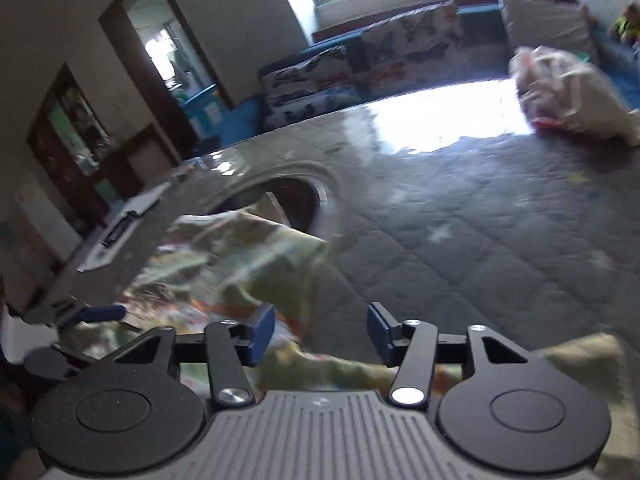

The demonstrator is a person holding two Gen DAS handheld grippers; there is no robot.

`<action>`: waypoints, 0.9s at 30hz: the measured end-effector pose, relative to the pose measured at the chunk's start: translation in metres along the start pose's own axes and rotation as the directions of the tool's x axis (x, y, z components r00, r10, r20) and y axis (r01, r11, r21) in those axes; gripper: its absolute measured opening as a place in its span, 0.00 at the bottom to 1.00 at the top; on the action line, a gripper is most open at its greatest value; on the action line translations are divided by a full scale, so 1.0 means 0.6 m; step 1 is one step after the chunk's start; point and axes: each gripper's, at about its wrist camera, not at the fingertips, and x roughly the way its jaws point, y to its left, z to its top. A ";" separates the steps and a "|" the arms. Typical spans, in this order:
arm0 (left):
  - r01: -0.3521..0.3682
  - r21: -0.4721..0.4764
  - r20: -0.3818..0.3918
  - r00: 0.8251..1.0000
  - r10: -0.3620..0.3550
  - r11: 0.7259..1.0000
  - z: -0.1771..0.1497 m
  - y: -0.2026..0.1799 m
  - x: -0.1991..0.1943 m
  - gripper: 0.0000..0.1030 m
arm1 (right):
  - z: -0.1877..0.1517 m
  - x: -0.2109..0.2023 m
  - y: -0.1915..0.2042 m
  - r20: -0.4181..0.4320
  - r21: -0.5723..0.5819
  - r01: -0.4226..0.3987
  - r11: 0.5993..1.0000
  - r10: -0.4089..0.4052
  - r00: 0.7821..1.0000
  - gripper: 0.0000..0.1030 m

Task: Fold clothes
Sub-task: 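Grasp the shirt sleeve with the right gripper and lift it over the body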

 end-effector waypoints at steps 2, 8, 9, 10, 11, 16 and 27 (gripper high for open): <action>0.003 -0.003 -0.005 1.000 -0.003 1.000 0.000 0.005 0.005 0.92 | 0.021 0.042 0.000 -0.036 0.047 -0.051 0.998 0.053 0.998 0.53; 0.032 -0.001 -0.030 0.999 -0.032 1.000 -0.011 0.008 0.023 0.92 | 0.038 0.126 -0.017 -0.077 0.180 -0.133 0.975 0.149 0.986 0.53; 0.037 -0.001 -0.034 0.999 -0.037 0.999 -0.012 0.008 0.025 0.92 | 0.040 0.137 -0.021 -0.076 0.207 -0.159 0.965 0.178 0.981 0.53; 0.041 -0.003 -0.038 0.998 -0.041 0.999 -0.013 0.008 0.028 0.92 | 0.043 0.148 -0.025 -0.073 0.234 -0.185 0.955 0.207 0.976 0.53; 0.044 -0.004 -0.042 0.998 -0.044 0.999 -0.015 0.009 0.030 0.92 | 0.046 0.159 -0.029 -0.067 0.257 -0.210 0.943 0.234 0.970 0.53; 0.057 -0.012 -0.043 0.997 -0.058 0.998 -0.016 0.011 0.034 0.94 | 0.072 0.191 -0.029 -0.010 0.289 -0.273 0.918 0.288 0.957 0.54; 0.062 -0.015 -0.034 0.997 -0.063 0.998 -0.019 0.006 0.034 0.97 | 0.065 0.179 0.170 -0.111 -0.330 -0.311 0.891 0.290 0.951 0.60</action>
